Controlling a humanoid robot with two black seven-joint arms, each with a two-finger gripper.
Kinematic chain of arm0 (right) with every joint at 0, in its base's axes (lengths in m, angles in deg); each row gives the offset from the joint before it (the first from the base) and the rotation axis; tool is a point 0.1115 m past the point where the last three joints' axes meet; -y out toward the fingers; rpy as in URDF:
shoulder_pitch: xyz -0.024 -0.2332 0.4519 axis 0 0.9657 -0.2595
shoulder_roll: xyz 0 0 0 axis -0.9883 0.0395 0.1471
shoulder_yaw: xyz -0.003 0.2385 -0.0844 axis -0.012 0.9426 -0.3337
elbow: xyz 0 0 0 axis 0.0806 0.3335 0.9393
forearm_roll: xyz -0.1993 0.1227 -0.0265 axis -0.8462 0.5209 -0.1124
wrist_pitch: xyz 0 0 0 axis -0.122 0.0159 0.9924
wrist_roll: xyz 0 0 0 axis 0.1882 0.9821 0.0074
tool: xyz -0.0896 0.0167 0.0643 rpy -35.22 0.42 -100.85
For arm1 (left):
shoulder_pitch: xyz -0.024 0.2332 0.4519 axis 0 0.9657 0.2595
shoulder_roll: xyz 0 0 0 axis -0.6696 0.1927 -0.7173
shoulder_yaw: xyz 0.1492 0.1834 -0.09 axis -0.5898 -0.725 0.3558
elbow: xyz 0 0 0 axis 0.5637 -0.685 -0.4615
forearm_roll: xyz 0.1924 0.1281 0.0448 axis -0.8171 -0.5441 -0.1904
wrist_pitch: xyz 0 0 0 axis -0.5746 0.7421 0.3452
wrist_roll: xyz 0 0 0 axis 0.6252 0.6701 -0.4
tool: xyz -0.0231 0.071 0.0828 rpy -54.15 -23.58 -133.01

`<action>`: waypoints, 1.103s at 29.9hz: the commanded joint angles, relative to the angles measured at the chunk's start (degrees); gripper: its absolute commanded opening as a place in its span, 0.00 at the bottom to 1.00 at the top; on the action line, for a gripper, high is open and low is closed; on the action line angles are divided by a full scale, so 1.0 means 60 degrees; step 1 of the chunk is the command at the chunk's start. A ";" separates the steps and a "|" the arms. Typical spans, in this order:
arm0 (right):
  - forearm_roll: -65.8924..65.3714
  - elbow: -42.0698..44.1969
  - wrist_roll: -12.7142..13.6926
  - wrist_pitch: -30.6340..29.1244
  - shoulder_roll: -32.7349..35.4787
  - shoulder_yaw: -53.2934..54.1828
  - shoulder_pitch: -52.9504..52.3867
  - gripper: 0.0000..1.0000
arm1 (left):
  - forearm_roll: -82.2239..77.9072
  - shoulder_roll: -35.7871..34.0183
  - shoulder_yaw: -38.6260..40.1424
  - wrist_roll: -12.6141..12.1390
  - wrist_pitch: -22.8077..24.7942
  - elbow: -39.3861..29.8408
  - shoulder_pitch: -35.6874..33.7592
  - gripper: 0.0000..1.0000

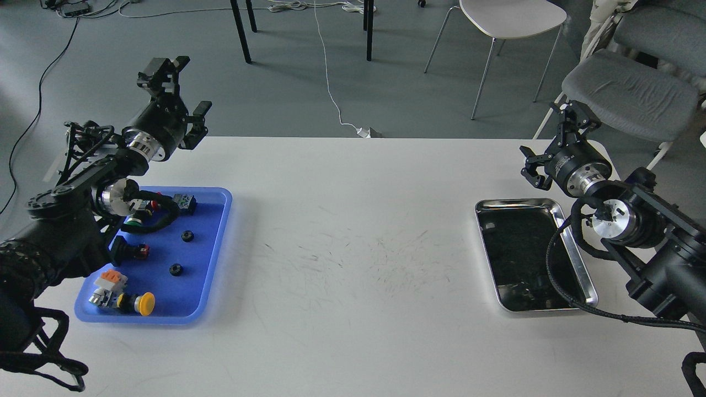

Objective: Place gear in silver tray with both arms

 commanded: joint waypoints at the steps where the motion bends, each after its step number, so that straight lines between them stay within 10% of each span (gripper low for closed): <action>1: 0.0004 0.0001 -0.0003 0.0000 0.0000 0.0001 0.0001 0.99 | 0.0000 0.0003 0.0000 -0.0002 -0.0027 0.0000 -0.0007 0.99; 33: -0.0040 0.0001 -0.0032 0.0014 0.0000 0.0030 0.0074 0.99 | 0.0000 -0.0027 0.0000 -0.0002 -0.0100 0.0015 -0.0066 0.99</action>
